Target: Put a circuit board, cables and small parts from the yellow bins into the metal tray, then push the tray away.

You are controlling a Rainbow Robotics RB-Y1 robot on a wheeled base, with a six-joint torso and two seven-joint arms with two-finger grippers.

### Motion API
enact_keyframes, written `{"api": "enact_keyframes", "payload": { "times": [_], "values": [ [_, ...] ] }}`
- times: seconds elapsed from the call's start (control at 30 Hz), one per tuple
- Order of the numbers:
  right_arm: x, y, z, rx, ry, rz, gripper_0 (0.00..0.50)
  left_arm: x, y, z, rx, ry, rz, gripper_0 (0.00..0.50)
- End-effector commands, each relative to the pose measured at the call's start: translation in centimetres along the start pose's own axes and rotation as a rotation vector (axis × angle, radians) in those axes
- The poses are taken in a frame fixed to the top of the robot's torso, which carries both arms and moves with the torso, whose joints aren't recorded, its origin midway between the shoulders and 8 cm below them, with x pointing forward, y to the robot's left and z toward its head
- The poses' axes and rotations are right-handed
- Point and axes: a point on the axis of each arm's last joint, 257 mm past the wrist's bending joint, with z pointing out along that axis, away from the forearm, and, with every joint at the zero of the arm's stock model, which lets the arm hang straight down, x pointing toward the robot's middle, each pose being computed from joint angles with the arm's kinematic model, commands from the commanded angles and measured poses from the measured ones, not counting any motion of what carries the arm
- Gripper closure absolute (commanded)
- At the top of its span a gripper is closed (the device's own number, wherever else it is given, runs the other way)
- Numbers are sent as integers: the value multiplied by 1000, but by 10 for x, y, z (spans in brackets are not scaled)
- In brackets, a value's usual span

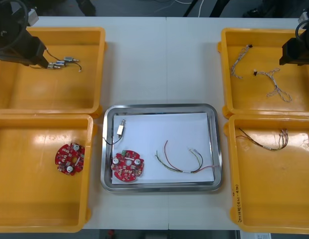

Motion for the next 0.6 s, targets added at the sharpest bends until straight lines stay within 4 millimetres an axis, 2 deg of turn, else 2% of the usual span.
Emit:
{"api": "enact_keyframes", "payload": {
  "times": [0.03,0.4,0.6],
  "values": [
    [-34,-16,-31,22,-54,-47,13,-38,24,-30,-38,-114,122,0],
    [-37,-16,-29,2,-26,-65,16,-43,42,-16,-55,-135,298,0],
    [-33,-18,-22,-5,-10,-157,14,-43,51,-11,-44,-111,372,0]
  ]
}}
